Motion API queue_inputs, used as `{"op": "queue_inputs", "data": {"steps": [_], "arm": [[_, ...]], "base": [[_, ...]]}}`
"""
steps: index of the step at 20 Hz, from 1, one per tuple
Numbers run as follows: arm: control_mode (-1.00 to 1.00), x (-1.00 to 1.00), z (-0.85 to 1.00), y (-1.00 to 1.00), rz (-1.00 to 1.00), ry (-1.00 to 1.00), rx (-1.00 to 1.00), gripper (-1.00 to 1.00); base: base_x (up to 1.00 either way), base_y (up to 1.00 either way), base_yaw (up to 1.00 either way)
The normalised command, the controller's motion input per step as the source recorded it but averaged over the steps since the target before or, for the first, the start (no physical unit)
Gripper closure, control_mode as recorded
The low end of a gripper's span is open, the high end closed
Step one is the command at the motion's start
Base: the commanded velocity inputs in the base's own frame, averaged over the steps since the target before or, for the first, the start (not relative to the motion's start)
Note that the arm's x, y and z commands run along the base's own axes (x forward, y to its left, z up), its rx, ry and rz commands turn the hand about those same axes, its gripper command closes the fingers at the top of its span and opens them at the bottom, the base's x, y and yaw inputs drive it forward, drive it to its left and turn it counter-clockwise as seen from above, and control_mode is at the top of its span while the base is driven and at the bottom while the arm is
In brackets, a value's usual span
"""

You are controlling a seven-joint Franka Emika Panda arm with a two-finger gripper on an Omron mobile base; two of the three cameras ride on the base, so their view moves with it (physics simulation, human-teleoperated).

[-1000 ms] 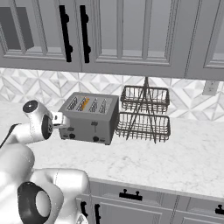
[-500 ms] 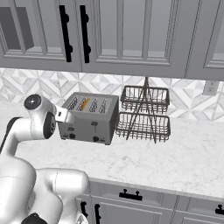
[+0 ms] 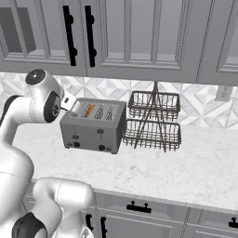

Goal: Start the toaster. Once the lever pops up, take the bread to the plate on the dining counter.

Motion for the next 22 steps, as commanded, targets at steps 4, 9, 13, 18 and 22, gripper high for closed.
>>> {"op": "queue_inputs", "data": {"steps": [4,9,13,18,22], "arm": [[-1.0,-0.06,0.88,-0.14,-0.02,0.05,0.0,-1.0],[-1.0,-0.08,0.34,0.01,0.21,0.0,0.0,-1.0],[-1.0,-0.22,0.0,0.13,0.45,0.0,0.0,-1.0],[-1.0,-0.29,0.0,0.08,0.37,-0.06,-0.05,-1.0],[-1.0,-0.21,0.0,0.13,0.06,-0.09,-0.14,-1.0]], "base": [[0.0,0.0,0.0],[0.0,0.0,0.0],[0.0,0.0,0.0],[0.0,0.0,0.0],[0.0,0.0,0.0]]}}
